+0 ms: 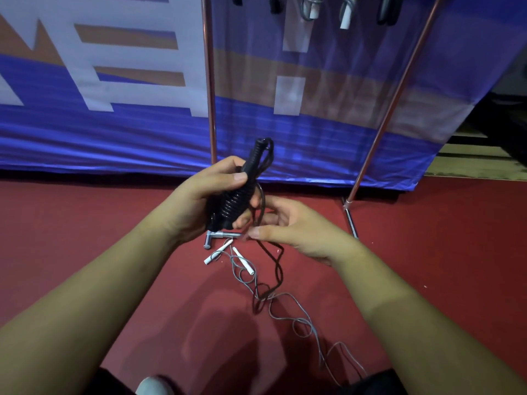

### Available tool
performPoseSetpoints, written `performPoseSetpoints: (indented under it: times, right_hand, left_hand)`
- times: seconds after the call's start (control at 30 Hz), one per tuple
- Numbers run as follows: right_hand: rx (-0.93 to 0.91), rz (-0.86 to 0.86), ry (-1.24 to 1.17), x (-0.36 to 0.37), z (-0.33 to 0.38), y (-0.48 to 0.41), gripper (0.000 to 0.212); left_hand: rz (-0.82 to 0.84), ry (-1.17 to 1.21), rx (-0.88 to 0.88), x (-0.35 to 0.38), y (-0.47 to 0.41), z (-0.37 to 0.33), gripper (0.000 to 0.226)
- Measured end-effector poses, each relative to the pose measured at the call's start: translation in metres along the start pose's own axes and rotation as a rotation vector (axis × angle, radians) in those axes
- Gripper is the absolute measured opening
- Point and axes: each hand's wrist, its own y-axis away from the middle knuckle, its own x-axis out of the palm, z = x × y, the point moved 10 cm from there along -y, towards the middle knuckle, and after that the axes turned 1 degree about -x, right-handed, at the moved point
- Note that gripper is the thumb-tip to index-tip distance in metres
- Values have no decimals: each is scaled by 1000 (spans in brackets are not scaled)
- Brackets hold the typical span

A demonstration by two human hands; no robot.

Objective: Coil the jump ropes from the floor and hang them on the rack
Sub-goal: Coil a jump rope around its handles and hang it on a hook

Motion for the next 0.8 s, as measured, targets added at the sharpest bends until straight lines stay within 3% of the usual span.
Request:
performPoseSetpoints:
  times: [0.17, 0.33, 0.47, 0.53, 0.63, 0.7, 0.8]
  right_hand:
    - [115, -192, -27, -26, -1, 5, 19]
    - [69, -336, 298, -51, 13, 10, 18]
    - [84, -360, 448, -52, 19, 13, 9]
    - [65, -384, 602, -52, 25, 15, 6]
    - [23, -388, 713, -49, 32, 19, 6]
    - [5, -380, 711, -46, 35, 19, 9]
    - [-59, -420, 785, -41, 46, 18, 11]
  left_hand:
    - [-276, -76, -4, -31, 6, -10, 27]
    - [-497, -313, -75, -58, 13, -7, 13]
    - [-564, -456, -115, -72, 15, -4, 20]
    - [-585, -699, -96, -77, 15, -6, 23]
    - [-667, -1250, -90, -83, 18, -17, 35]
    - [-630, -1472, -123, -80, 15, -14, 40]
    - [-361, -1621, -242, -63, 4, 20, 42]
